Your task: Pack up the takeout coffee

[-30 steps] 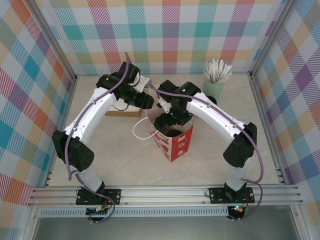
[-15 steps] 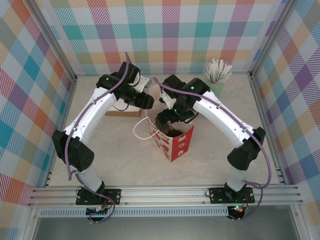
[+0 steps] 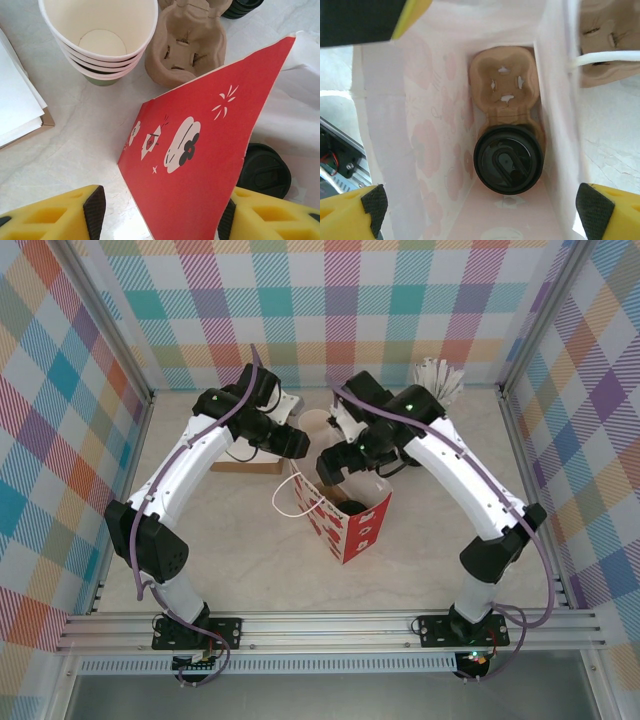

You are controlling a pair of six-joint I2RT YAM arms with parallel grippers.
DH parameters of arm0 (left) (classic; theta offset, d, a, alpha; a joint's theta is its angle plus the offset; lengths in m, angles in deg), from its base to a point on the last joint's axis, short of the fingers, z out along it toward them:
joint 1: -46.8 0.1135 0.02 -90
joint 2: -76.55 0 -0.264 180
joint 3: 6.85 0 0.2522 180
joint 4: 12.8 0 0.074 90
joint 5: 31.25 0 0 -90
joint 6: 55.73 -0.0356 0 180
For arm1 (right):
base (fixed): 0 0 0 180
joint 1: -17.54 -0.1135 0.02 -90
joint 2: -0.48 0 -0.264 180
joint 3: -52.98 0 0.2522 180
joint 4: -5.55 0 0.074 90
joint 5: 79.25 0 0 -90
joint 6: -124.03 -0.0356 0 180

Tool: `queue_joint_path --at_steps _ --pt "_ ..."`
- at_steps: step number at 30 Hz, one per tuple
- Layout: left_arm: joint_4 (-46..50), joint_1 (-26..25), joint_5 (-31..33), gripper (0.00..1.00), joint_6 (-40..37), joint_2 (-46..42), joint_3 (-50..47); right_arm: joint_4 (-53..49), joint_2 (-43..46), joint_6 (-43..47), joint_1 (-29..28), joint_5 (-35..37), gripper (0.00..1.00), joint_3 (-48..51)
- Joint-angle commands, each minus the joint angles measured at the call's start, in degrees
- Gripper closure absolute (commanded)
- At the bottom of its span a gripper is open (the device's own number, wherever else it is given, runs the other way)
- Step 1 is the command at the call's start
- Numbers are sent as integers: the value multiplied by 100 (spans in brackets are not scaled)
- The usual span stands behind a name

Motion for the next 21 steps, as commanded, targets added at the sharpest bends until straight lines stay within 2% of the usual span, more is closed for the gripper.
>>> queue_joint_path --at_steps 1,6,12,21 --pt "-86 25 -137 37 148 -52 283 -69 288 -143 151 -183 2 -250" --pt "-96 26 -102 29 306 -92 519 -75 450 -144 489 -186 4 -325" --pt "-318 38 17 19 593 -406 552 -79 705 -44 1178 19 7 -209" --pt "-1062 34 677 11 1097 -1589 -418 536 1038 63 2445 326 11 474"
